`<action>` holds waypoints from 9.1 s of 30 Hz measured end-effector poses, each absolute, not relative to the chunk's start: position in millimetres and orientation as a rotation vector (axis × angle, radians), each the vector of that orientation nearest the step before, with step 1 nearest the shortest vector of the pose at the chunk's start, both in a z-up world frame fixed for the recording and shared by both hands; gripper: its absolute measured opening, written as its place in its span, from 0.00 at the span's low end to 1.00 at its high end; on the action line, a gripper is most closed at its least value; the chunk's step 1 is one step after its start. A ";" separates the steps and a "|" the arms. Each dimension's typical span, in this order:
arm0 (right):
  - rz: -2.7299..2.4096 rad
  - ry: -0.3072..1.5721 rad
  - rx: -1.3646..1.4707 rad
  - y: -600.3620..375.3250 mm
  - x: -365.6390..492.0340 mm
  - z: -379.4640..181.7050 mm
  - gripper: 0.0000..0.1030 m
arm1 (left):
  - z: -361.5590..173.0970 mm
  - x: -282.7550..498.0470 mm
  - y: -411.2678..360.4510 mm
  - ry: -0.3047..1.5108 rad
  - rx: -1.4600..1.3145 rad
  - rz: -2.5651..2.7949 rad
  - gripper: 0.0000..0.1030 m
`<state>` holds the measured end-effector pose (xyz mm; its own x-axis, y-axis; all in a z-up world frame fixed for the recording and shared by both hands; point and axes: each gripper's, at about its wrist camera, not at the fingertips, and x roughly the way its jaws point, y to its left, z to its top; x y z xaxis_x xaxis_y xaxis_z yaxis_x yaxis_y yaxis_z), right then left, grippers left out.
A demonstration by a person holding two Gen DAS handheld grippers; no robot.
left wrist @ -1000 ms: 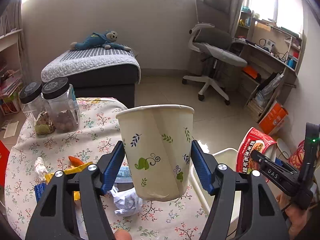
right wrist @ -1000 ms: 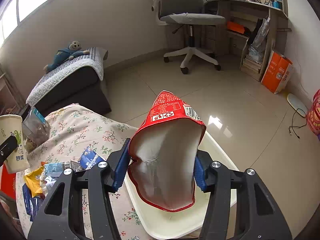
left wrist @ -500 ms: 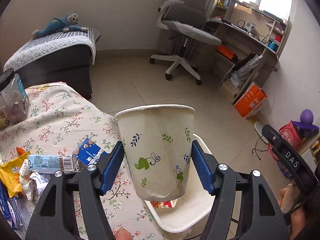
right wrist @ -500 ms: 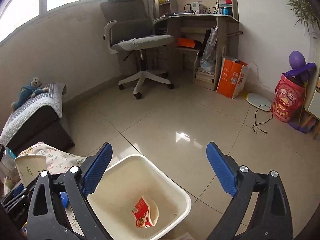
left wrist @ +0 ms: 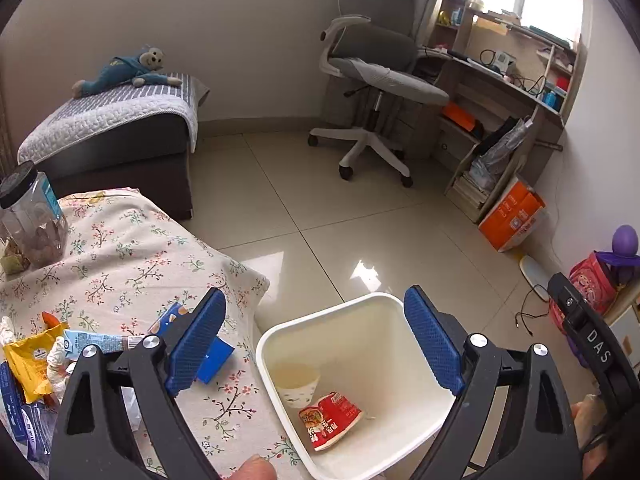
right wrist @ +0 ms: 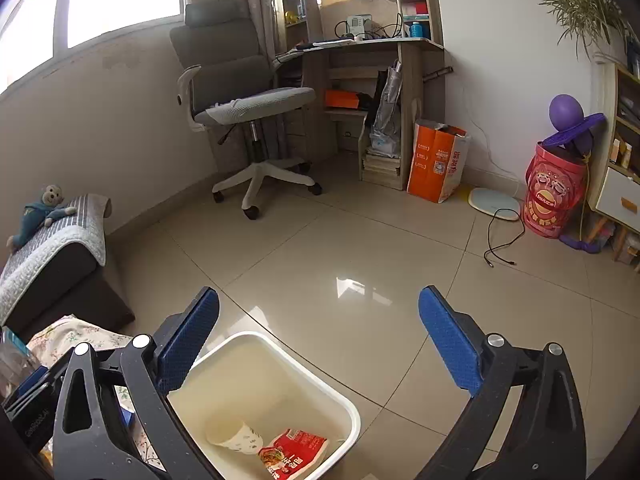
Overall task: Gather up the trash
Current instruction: 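Carry cup and bag to the white bin and open both tools to drop them, then grasp the blue box with the left tool while the right tool grasps the plastic bottle, then lift box and bottle over the white bin and release both, then return both tools to the table and grasp the tissue with the left tool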
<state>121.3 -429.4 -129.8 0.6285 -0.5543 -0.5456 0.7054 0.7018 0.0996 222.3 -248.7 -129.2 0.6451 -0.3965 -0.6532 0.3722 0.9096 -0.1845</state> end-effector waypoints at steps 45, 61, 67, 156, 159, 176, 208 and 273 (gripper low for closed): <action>-0.233 0.545 0.076 -196.7 198.4 -117.7 0.93 | -126.6 215.6 -9.0 0.709 0.001 0.220 0.93; 0.076 0.842 -0.098 -109.0 221.3 -168.1 0.93 | -245.8 251.6 118.6 1.272 -0.195 0.219 0.93; 0.206 0.966 -0.113 -87.2 219.6 -191.3 0.93 | -280.9 252.2 131.2 1.365 -0.271 0.142 0.75; -0.058 0.423 0.062 -191.1 197.9 -101.7 0.56 | -100.7 208.0 -16.2 0.537 -0.080 -0.012 0.39; -0.100 0.432 0.066 -209.9 195.4 -104.2 0.56 | -102.8 209.7 -30.0 0.543 -0.061 -0.037 0.39; -0.389 0.569 0.114 -330.6 181.3 -133.8 0.57 | -121.5 219.6 -150.3 0.634 -0.029 -0.279 0.39; -0.735 0.417 0.241 -414.7 120.2 -120.1 0.93 | -130.7 219.1 -267.7 0.667 0.060 -0.399 0.82; 0.041 0.944 -0.019 -122.7 291.2 -198.0 0.93 | -288.3 324.2 154.3 1.124 -0.298 0.240 0.35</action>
<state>291.2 -122.7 -198.0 0.5857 0.0268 -0.8101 -0.0432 0.9991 0.0018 324.2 154.3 -288.3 0.4133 0.0382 -0.9098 -0.3359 0.9350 -0.1133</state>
